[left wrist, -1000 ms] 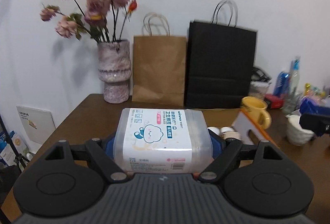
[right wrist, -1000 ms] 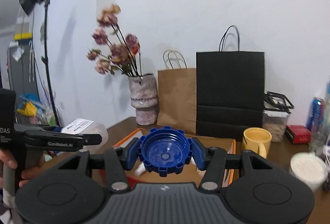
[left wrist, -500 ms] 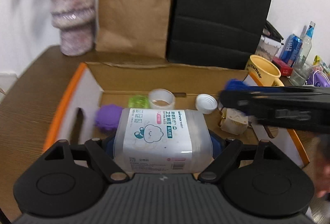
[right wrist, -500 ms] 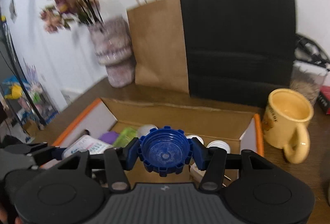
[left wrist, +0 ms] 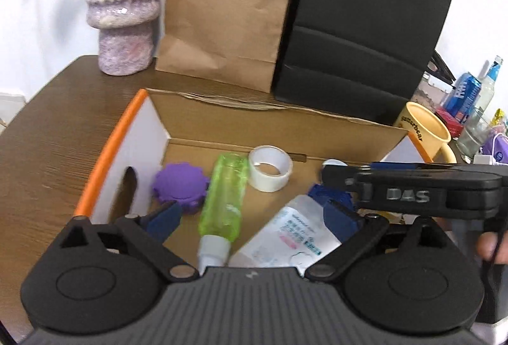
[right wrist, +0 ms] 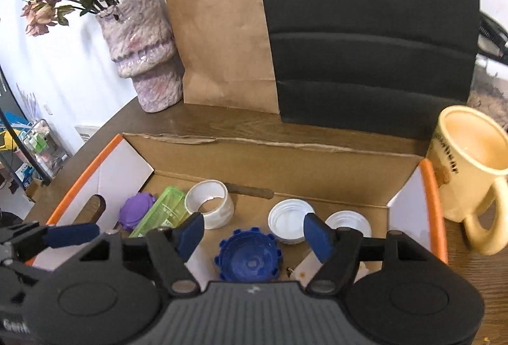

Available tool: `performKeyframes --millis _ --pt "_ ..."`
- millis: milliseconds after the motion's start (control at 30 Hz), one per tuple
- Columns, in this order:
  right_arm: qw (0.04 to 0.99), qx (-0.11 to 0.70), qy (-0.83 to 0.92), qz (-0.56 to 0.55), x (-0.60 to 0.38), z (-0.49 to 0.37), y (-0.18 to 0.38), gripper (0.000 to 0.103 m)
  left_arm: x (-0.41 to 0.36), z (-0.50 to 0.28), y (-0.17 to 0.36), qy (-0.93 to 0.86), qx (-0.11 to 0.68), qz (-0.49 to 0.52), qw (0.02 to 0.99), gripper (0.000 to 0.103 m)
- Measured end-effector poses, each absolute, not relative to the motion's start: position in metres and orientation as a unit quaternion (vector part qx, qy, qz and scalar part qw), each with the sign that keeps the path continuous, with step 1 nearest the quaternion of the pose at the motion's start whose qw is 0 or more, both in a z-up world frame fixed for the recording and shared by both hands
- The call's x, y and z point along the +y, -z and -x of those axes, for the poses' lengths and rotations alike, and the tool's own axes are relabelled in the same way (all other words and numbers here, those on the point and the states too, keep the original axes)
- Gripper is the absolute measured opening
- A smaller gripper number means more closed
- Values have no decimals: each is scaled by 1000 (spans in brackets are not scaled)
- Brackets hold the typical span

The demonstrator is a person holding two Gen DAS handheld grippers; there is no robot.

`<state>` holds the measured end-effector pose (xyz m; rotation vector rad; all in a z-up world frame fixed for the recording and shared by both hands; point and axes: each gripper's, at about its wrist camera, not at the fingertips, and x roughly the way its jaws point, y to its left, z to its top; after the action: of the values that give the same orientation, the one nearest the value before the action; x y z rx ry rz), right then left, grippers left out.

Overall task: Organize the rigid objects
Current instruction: 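Carry the wipes container and blue cap into the box while releasing both, then withdraw both tools from the box back over the table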

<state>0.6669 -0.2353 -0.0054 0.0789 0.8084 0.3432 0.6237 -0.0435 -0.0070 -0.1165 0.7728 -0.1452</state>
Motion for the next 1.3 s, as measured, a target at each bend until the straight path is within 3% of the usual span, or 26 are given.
performKeyframes --millis 300,633,900,1300 --pt "925 349 -150 -22 -274 -595 -51 69 -23 -567 -35 64 334 35 940 98" --pt "968 217 -121 39 -290 -431 -87 70 -20 -413 -73 24 186 -19 982 100" --pt "977 156 -141 38 -279 -290 -71 74 -27 -282 -64 19 107 -32 994 103" --pt "978 155 -141 1 -273 -144 -19 78 -1 -153 -14 -7 124 -2 992 103"
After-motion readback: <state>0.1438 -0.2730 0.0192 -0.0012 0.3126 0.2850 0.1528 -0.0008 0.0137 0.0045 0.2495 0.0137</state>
